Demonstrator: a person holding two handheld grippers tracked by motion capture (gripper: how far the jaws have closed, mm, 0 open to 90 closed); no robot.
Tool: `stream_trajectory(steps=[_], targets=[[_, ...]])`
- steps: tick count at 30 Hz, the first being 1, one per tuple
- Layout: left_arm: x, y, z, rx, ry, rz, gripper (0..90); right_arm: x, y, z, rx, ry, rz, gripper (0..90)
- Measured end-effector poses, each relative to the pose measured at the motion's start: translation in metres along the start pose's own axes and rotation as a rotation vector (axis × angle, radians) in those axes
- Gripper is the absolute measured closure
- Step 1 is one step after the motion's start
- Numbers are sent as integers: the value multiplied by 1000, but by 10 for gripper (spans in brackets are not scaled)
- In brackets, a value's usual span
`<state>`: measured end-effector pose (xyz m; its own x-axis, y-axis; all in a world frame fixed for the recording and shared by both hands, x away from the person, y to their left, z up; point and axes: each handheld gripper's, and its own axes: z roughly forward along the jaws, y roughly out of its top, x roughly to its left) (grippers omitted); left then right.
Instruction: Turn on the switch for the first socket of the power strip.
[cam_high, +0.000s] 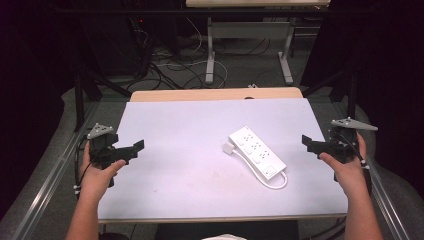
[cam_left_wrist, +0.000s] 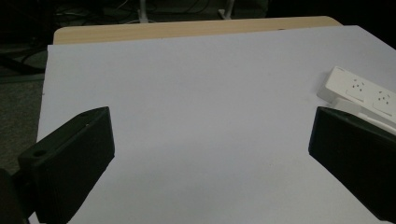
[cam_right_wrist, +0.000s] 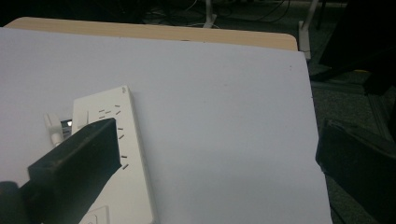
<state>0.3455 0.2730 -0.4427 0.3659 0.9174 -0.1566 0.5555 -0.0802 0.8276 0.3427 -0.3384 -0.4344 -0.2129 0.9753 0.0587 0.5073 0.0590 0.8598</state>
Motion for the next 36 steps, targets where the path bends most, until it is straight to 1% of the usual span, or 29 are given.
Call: stream_trajectory(steps=[1,2,3,4,5,7,9,10,11,13,14,15,16,17,18,21,22,23,25,26,27,28,29,31,32,33,34,36], targets=[[0,0,0,3,-3,1,3,1,0,0,-2,1,5,0],[-1,0,1,7,-7,-1,3,0,0,-1,-6,1,-1,0],[-1,0,1,9,-7,3,3,1,0,-2,-1,0,6,12],[-3,-1,2,7,-7,3,3,2,0,-1,-10,-5,5,29],[-3,-1,2,13,-8,6,3,1,0,-2,-4,-8,-3,46],[-5,-1,3,16,-12,8,3,2,0,-4,-12,-11,-17,86],[-6,-2,3,11,-14,11,3,4,1,-4,-7,3,-9,123],[-6,-2,2,13,-15,11,3,4,1,-4,-7,3,-9,123],[-6,-1,2,14,-15,10,3,5,1,-5,-8,1,-30,152],[-7,-1,2,11,-19,12,3,7,1,-4,-13,-1,-24,152],[-8,-1,1,10,-20,14,3,9,1,-4,-9,12,-37,155],[-8,0,1,8,-21,14,3,10,1,-4,-13,14,-48,158],[-9,0,2,7,-22,16,3,10,1,-4,-13,14,-48,158],[-10,0,2,6,-24,18,3,11,1,-4,-1,18,-52,164],[-10,0,2,9,-23,21,3,12,1,-3,-1,20,-64,179],[-12,0,3,11,-28,23,3,14,0,-1,-5,22,-71,187],[-12,0,3,14,-28,21,3,15,0,-1,-1,31,-72,191],[-12,0,4,15,-31,22,3,17,0,0,-6,29,-78,203],[-13,0,3,17,-31,24,3,19,0,0,2,35,-75,204],[-14,0,3,13,-32,23,3,21,0,1,4,44,-86,218],[-14,1,3,13,-33,23,3,21,0,1,4,44,-86,218],[-15,1,3,13,-35,21,3,23,0,3,0,45,-88,222],[-15,1,3,10,-38,20,4,27,-1,3,9,49,-93,234],[-16,1,2,3,-41,25,4,28,-1,5,4,48,-97,241],[-17,1,2,3,-43,28,4,30,-1,6,7,57,-101,248],[-18,1,2,3,-44,36,4,31,-2,7,6,53,-106,257],[-19,1,3,-2,-47,31,4,33,-2,7,12,63,-105,263],[-20,1,3,-1,-52,37,4,36,-2,10,9,72,-116,269]])
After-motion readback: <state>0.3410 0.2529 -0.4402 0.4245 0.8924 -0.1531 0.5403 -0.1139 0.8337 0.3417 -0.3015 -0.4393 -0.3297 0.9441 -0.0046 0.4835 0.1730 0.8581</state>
